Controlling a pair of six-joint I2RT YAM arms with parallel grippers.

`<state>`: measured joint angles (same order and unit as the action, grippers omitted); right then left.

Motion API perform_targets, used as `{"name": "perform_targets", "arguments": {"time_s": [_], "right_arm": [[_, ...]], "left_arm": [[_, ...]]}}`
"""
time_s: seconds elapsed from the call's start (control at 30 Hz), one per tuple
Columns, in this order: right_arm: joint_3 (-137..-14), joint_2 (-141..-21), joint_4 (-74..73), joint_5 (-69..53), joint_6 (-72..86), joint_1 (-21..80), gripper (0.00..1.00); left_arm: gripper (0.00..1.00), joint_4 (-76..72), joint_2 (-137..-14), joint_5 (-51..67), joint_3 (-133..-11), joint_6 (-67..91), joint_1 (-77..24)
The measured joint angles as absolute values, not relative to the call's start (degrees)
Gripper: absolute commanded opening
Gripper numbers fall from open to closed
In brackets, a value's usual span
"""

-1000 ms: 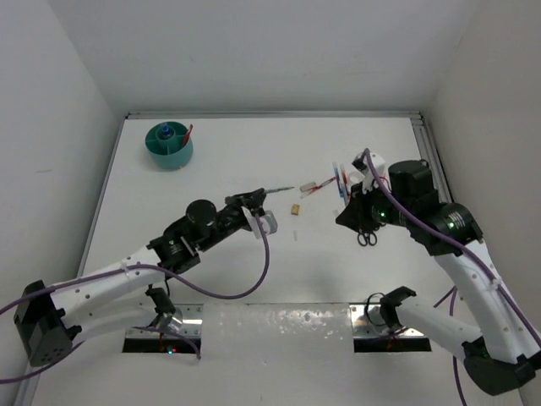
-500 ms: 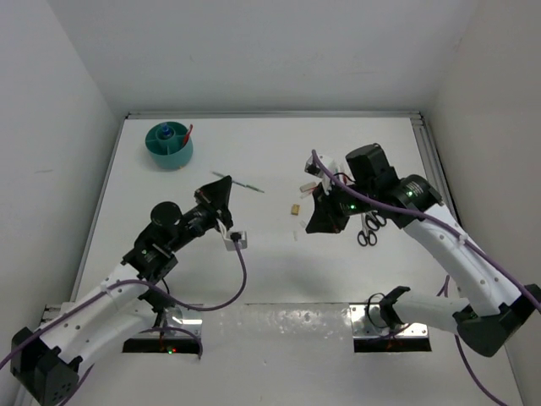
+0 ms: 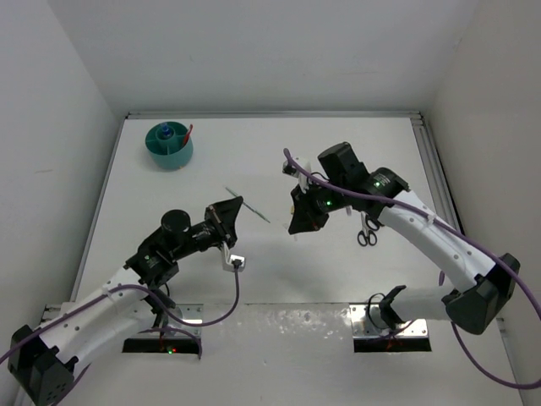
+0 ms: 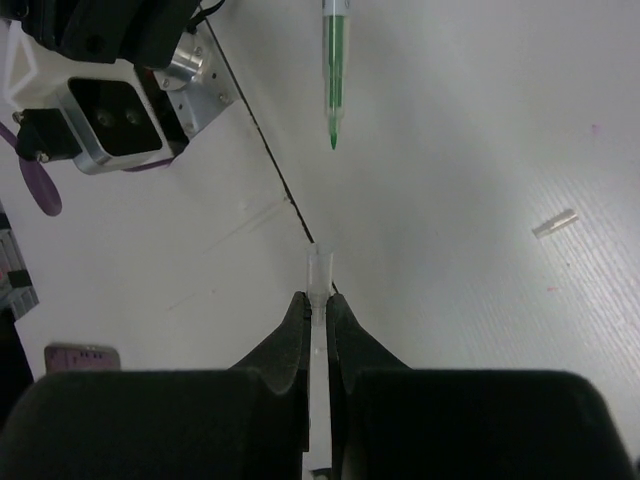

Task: Sort the stationery into containers
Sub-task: Close the pen cap on the pen.

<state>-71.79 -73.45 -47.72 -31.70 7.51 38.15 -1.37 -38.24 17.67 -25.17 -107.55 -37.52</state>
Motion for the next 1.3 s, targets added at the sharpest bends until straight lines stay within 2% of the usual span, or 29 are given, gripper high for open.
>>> {"name": "perform_targets", "arguments": {"time_s": [0.27, 1.3], "right_arm": [[-71.77, -78.32, -44.58, -31.18, 8.43, 39.83, 0.00], [-70.08, -78.52, -41.52, -29.80, 9.06, 41.30, 0.00]], "left_arm": [[0.00, -1.48, -38.98, 17.78, -25.17, -107.48, -38.94], [0.00, -3.70, -40.40, 17.15, -25.17, -104.49, -40.23]]}}
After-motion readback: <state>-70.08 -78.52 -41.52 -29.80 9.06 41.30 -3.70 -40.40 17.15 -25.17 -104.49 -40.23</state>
